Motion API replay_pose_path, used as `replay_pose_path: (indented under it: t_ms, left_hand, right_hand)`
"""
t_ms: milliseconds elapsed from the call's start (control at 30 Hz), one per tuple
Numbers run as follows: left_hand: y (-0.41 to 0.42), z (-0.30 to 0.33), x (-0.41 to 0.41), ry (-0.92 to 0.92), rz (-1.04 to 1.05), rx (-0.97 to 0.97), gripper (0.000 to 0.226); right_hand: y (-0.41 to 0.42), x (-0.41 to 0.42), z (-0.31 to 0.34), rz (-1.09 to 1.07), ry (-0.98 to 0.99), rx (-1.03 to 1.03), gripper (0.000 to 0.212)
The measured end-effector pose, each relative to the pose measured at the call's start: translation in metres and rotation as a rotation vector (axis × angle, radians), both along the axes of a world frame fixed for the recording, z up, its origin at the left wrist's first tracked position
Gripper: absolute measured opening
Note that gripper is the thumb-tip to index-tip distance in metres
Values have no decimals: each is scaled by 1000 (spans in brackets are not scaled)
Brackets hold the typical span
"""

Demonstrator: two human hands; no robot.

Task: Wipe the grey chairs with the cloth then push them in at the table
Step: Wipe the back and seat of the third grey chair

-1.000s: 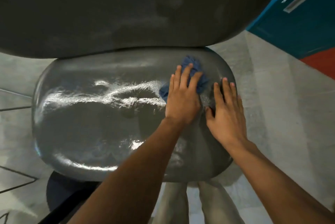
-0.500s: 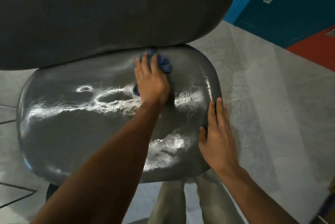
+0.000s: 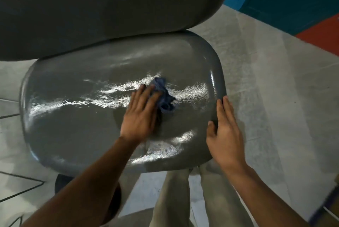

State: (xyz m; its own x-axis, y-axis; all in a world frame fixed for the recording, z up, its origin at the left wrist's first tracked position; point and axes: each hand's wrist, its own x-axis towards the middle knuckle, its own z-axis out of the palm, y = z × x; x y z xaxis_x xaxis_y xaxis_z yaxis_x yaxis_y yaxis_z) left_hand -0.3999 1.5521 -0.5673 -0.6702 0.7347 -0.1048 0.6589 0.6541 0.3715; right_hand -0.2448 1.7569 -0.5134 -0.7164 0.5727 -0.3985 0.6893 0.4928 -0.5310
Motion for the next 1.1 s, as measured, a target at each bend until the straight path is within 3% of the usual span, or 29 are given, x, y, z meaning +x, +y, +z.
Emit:
replay_pose_path:
  t_ms: [100, 167, 267, 367, 467, 567, 633, 733, 833, 900, 967, 1100]
  left_hand:
    - [45, -5, -33, -54, 447, 33, 50]
    - [101, -7, -45, -83, 572, 92, 52]
    - [162, -1, -30, -56, 447, 182, 55]
    - [169, 10, 12, -64, 283, 253, 53]
    - [118, 10, 66, -121, 72, 249, 53]
    - [19, 6, 105, -68, -81, 77, 58]
    - [-56, 6, 110, -14, -5, -50, 60]
    - [-128, 9, 86, -27, 397, -143, 53]
    - [-110, -1, 52, -27, 757, -107, 54]
    - [-67, -8, 39, -25, 859, -47, 56]
    - [-23, -11, 46, -8, 812, 17, 56]
    - [27, 2, 109, -73, 442, 68, 56]
  right_hand:
    - [0, 1, 0, -9, 22, 7, 65]
    - [2, 3, 0, -6, 35, 5, 66]
    - [7, 7, -2, -9, 62, 8, 66]
    - [7, 12, -3, -41, 57, -6, 69]
    - [7, 15, -3, -76, 51, -21, 72]
    - [10, 13, -3, -109, 51, -61, 74]
    - [11, 13, -1, -102, 31, -79, 75]
    - [8, 10, 1, -89, -2, -55, 75]
    - [-3, 5, 4, -87, -9, -18, 73]
    - [-13, 2, 3, -67, -2, -7, 71]
    - [-22, -1, 1, -17, -7, 34, 68]
    - [-35, -18, 0, 104, -5, 103, 64]
